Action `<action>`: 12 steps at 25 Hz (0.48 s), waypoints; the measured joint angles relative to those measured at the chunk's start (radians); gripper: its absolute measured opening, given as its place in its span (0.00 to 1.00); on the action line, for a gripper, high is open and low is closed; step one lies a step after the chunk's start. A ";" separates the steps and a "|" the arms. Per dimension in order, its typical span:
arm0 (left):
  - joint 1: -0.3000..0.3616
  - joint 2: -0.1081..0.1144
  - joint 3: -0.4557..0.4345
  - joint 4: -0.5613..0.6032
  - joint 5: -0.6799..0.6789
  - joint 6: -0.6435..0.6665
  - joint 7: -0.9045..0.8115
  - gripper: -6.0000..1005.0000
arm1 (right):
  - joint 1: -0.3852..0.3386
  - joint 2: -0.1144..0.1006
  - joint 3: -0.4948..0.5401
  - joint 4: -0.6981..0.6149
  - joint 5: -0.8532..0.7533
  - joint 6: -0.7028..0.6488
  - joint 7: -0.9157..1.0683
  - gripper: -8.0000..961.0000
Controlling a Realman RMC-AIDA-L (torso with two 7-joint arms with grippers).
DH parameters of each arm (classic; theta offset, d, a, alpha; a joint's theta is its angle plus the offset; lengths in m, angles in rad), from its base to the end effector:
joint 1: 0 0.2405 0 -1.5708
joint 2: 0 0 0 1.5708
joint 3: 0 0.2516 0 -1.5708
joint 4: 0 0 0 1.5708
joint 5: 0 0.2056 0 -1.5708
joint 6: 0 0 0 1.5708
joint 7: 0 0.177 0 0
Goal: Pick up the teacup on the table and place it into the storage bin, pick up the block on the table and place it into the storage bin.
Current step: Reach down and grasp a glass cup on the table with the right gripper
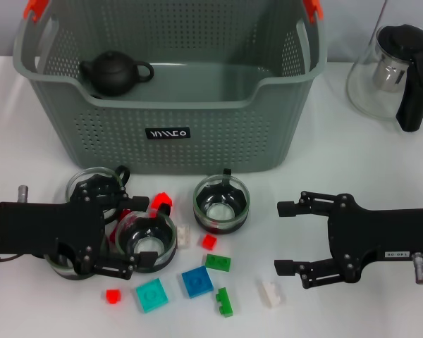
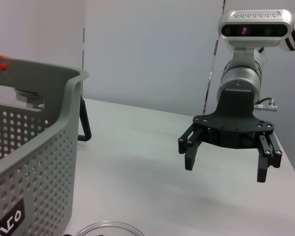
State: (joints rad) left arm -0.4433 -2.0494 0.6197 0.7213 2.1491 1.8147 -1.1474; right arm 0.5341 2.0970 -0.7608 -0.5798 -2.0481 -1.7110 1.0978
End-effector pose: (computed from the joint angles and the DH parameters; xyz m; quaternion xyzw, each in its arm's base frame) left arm -0.2679 0.2806 -0.0076 -0.9686 -0.1080 -0.2118 0.0725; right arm 0.2277 0.2911 -0.0570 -0.9657 0.0777 0.2461 0.0297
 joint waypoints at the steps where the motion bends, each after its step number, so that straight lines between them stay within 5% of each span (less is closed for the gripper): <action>1: 0.000 0.000 0.000 0.000 0.000 0.000 0.000 0.90 | 0.000 0.000 0.000 0.000 0.000 0.000 0.000 0.98; 12: 0.000 0.000 -0.004 0.000 0.000 -0.001 0.000 0.90 | 0.000 0.000 0.003 0.000 0.003 0.001 0.002 0.98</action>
State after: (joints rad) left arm -0.4434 -2.0494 0.6162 0.7209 2.1491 1.8134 -1.1475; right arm 0.5344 2.0970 -0.7577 -0.5799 -2.0453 -1.7103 1.0996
